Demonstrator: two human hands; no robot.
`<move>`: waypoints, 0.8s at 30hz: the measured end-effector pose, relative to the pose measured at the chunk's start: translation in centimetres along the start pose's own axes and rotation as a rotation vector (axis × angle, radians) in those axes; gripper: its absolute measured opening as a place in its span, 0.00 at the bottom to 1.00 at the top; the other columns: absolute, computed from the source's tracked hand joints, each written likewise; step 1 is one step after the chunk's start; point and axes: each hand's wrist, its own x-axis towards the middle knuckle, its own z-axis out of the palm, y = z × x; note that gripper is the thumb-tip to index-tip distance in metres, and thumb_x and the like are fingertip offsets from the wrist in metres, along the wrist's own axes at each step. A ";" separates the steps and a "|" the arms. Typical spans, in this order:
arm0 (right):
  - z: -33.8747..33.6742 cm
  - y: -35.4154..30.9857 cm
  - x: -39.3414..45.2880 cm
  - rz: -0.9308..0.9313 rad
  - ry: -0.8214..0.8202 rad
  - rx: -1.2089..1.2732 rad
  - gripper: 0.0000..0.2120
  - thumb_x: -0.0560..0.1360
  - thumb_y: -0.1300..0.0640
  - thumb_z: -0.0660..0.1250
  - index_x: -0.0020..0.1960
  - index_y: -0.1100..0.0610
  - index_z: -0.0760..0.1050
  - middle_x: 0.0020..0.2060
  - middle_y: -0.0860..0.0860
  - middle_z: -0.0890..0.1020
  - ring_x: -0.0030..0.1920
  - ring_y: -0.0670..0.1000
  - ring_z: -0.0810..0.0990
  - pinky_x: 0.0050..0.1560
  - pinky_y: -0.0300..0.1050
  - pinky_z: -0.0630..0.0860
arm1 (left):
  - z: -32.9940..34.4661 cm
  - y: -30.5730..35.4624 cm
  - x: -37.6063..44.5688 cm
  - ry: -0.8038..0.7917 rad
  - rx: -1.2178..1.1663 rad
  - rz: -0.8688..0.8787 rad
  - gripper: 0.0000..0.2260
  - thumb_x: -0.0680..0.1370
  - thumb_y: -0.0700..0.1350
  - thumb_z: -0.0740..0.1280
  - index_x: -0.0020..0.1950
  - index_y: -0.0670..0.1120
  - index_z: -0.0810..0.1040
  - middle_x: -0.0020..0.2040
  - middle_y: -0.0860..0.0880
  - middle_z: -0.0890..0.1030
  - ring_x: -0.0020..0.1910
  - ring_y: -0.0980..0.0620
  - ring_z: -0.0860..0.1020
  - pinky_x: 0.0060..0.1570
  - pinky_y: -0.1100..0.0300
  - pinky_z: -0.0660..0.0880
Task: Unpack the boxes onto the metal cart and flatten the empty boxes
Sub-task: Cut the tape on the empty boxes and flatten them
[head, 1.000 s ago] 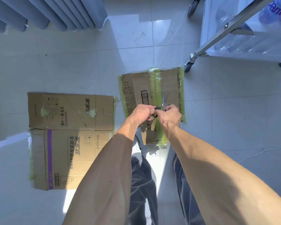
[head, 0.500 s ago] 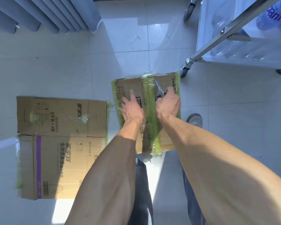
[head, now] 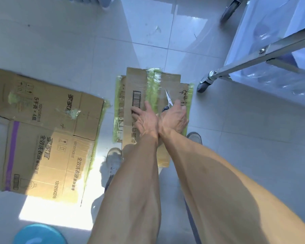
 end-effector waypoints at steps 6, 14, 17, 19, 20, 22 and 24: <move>-0.8 2.3 3.3 -0.027 -0.073 -0.023 0.12 0.76 0.64 0.63 0.59 0.58 0.72 0.51 0.56 0.74 0.50 0.58 0.77 0.59 0.54 0.72 | 0.1 0.4 2.0 0.259 0.032 0.042 0.14 0.76 0.35 0.63 0.60 0.45 0.69 0.74 0.32 0.59 0.74 0.35 0.60 0.65 0.48 0.68; 0.6 1.0 4.5 -0.216 -0.026 -0.072 0.10 0.75 0.64 0.63 0.56 0.56 0.72 0.45 0.50 0.66 0.42 0.54 0.69 0.58 0.48 0.66 | -1.6 -0.1 4.6 0.204 0.105 0.031 0.23 0.73 0.54 0.74 0.59 0.47 0.67 0.70 0.37 0.62 0.69 0.38 0.64 0.55 0.47 0.73; 1.1 0.4 4.8 -0.227 0.009 -0.116 0.11 0.76 0.65 0.60 0.56 0.54 0.72 0.46 0.50 0.67 0.44 0.54 0.71 0.56 0.48 0.63 | -2.8 -1.1 5.8 0.135 0.143 -0.061 0.41 0.65 0.67 0.74 0.66 0.43 0.65 0.73 0.36 0.61 0.69 0.37 0.66 0.56 0.44 0.75; 1.2 0.1 5.1 -0.245 0.053 -0.174 0.14 0.75 0.67 0.58 0.56 0.54 0.72 0.47 0.52 0.69 0.45 0.54 0.71 0.52 0.47 0.60 | -3.3 -0.5 6.1 0.126 0.208 -0.026 0.44 0.65 0.67 0.74 0.68 0.40 0.63 0.75 0.35 0.59 0.68 0.37 0.67 0.50 0.48 0.77; 1.2 -0.1 5.2 -0.271 0.078 -0.219 0.15 0.74 0.68 0.58 0.55 0.53 0.72 0.47 0.53 0.71 0.45 0.54 0.70 0.50 0.48 0.59 | -3.4 0.1 6.1 0.128 0.225 0.023 0.42 0.67 0.63 0.75 0.69 0.40 0.62 0.75 0.33 0.57 0.67 0.36 0.68 0.49 0.50 0.76; 1.0 -0.2 5.4 -0.303 0.119 -0.263 0.16 0.72 0.69 0.57 0.54 0.53 0.73 0.47 0.54 0.71 0.46 0.55 0.71 0.49 0.48 0.59 | -3.4 1.0 6.0 0.098 0.186 0.075 0.43 0.67 0.54 0.77 0.72 0.42 0.58 0.74 0.29 0.57 0.65 0.34 0.70 0.51 0.49 0.76; 0.9 -0.4 5.2 -0.322 0.166 -0.281 0.15 0.72 0.68 0.57 0.51 0.53 0.74 0.46 0.53 0.71 0.46 0.55 0.70 0.47 0.48 0.58 | -3.8 1.2 6.1 0.062 0.141 0.068 0.48 0.65 0.52 0.77 0.76 0.44 0.52 0.73 0.28 0.58 0.64 0.32 0.70 0.54 0.46 0.77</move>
